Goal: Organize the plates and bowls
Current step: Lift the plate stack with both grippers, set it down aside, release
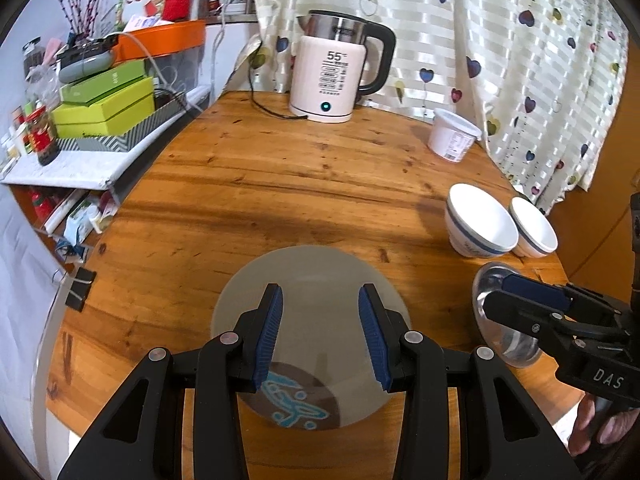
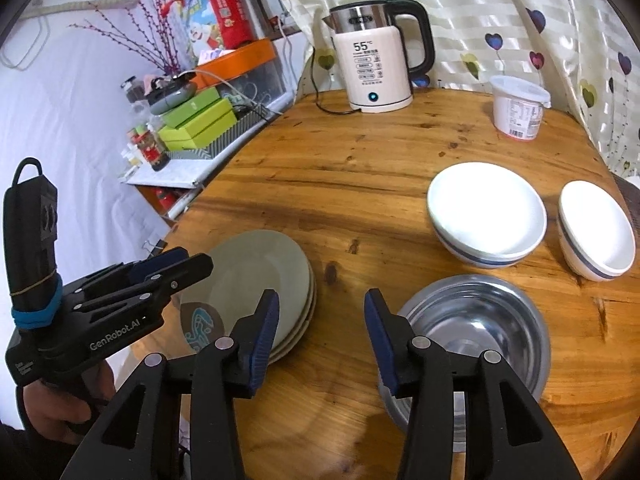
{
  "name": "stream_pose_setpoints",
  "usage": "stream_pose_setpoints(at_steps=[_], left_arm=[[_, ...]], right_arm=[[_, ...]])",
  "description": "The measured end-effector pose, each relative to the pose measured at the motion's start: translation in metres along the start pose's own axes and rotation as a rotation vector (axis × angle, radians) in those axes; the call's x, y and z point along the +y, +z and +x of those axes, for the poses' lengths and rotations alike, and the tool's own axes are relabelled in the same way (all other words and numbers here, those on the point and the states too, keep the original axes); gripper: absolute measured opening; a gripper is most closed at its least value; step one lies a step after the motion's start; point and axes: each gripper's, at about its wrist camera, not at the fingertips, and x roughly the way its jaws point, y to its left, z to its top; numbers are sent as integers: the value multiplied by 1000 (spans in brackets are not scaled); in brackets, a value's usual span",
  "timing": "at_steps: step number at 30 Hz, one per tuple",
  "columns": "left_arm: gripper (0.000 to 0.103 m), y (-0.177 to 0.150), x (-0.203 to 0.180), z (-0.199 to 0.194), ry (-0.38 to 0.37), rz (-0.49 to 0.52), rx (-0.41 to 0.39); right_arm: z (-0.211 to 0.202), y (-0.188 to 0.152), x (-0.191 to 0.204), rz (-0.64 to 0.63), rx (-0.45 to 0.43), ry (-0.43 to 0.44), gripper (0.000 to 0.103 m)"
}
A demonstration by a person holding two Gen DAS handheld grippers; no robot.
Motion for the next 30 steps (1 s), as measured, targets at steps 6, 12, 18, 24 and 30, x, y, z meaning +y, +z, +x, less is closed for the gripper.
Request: stream_pose_setpoints(at_steps=[6, 12, 18, 24, 30], left_arm=[[41, 3, -8, 2, -12, 17, 0], [41, 6, -16, 5, -15, 31, 5], [41, 9, -24, 10, -12, 51, 12], [41, 14, -33, 15, -22, 68, 18], [41, 22, -40, 23, -63, 68, 35]], right_arm=[[-6, 0, -11, 23, -2, -24, 44], [-11, 2, -20, 44, -9, -31, 44], [-15, 2, -31, 64, -11, -43, 44], [-20, 4, -41, 84, -23, -58, 44], [-25, 5, -55, 114, -37, -74, 44]])
